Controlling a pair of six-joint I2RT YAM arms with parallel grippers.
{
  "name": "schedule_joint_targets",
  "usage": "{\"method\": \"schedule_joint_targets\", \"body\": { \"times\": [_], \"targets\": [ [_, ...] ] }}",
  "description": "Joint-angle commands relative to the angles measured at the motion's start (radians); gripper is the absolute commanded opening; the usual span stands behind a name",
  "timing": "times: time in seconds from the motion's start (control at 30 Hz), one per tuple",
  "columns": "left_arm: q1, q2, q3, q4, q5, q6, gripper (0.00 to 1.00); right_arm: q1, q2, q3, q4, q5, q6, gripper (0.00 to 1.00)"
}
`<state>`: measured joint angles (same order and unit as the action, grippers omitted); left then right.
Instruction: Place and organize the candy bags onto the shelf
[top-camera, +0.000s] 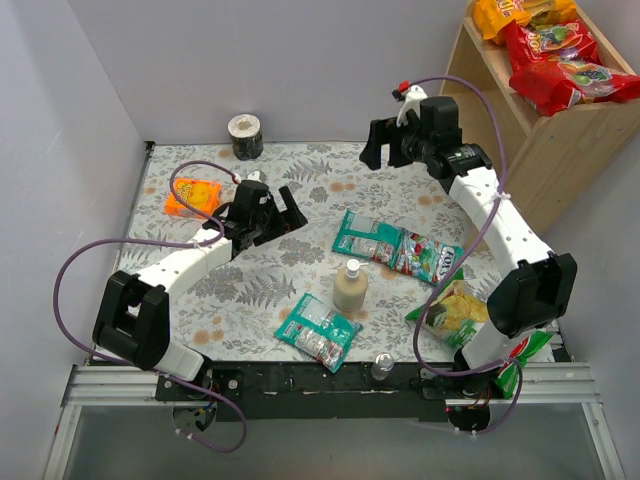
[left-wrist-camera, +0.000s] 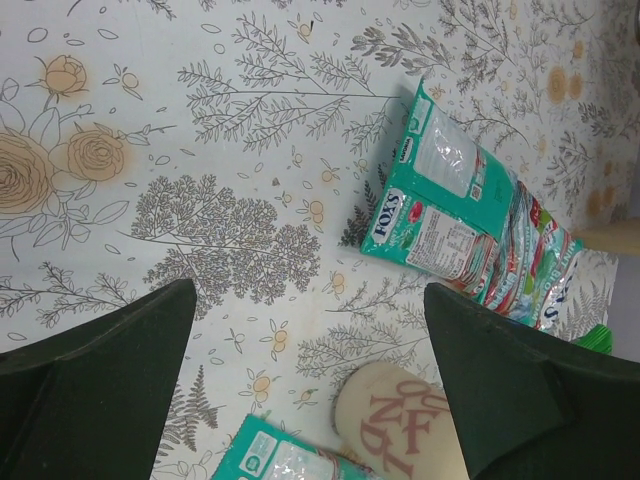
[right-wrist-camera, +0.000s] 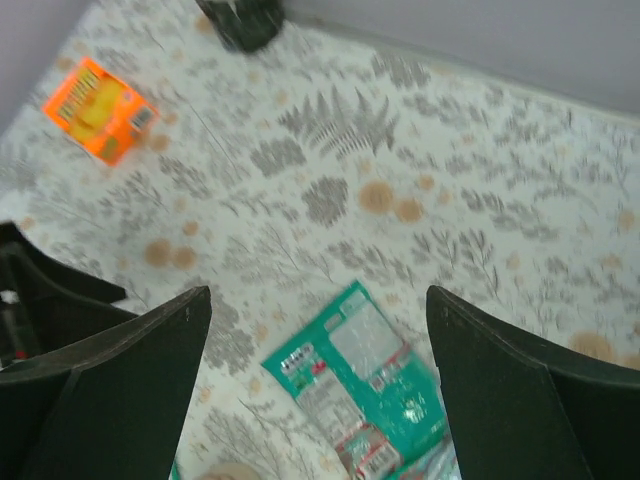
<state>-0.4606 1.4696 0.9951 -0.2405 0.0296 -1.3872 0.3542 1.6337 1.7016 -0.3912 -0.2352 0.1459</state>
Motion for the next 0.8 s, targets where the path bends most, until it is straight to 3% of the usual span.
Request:
{"method": "schedule_joint_targets", "body": {
  "times": [0.0,0.27,0.5,0.67,0.77],
  "targets": [
    [-0.004,-0.061,-0.012,-0.014,-0.056,0.001,0.98,0.006,0.015,-0.088,-0.047,0.134,-0.078,0.96],
    [-0.004,-0.046,-0.019,0.001,-0.037,-0.009,0.98,0.006,0.038,-0.243,-0.071,0.223,-0.12,0.95],
    [-0.004,-0.014,-0.033,0.027,0.05,-0.018,0.98,0.006,0.117,-0.226,-0.175,0.266,-0.143,0.94],
    [-0.004,0.017,-0.039,0.038,0.099,-0.027,0.98,-0.001,0.167,-0.212,-0.178,0.171,-0.143,0.95],
    [-0.004,0.04,-0.032,0.041,0.128,-0.029,0.98,-0.004,0.244,-0.123,-0.173,0.111,-0.08,0.93]
  ]
}}
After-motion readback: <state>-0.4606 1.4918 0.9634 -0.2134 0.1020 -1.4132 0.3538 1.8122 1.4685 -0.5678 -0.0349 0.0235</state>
